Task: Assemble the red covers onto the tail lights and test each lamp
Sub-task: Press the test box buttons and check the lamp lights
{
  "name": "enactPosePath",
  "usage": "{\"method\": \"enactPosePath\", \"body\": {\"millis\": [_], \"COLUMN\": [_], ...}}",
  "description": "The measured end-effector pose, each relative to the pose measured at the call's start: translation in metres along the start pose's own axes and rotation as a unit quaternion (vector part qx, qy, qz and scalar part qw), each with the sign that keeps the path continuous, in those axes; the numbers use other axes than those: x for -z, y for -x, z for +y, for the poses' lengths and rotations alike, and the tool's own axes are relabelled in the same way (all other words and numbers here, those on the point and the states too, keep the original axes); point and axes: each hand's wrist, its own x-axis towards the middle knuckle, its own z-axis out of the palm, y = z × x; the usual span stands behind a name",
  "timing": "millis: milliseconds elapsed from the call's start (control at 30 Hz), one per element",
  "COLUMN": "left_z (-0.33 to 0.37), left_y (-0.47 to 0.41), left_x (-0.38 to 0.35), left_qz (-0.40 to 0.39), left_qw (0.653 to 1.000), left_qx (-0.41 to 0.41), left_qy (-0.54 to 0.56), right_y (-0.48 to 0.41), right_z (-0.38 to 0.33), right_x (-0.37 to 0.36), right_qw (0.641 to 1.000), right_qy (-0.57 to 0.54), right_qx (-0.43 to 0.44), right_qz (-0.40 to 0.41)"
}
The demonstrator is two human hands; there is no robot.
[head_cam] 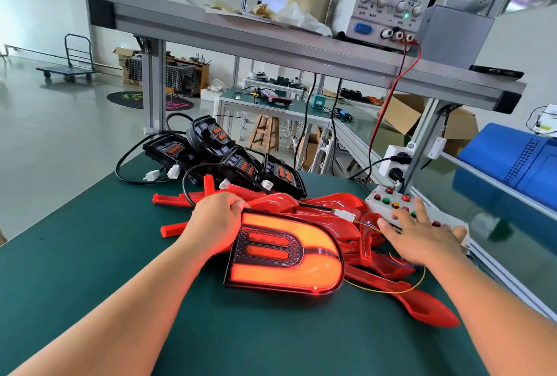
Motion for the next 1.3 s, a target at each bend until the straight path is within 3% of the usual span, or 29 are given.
{"method": "enactPosePath", "body": {"millis": [300, 467, 1300], "left_z": [-0.001, 0.001, 0.003], "left_y": [0.001, 0.002, 0.004], "left_x": [-0.001, 0.0, 0.001], "left_qz": [0.001, 0.002, 0.007], "left_qw": [1.0, 1.0, 1.0], "left_qx": [0.007, 0.012, 0.002], "left_qy": [0.017, 0.019, 0.007], "right_y": [-0.014, -0.017, -0.016], "right_z": [-0.003, -0.012, -0.016], "right_x": [0.008, 0.006, 0.004], "right_qw": [0.998, 0.997, 0.997], "right_qy": [0.049, 0.012, -0.01], "right_qx": [0.027, 0.071, 0.068], "right_qz": [-0.039, -0.03, -0.037]}}
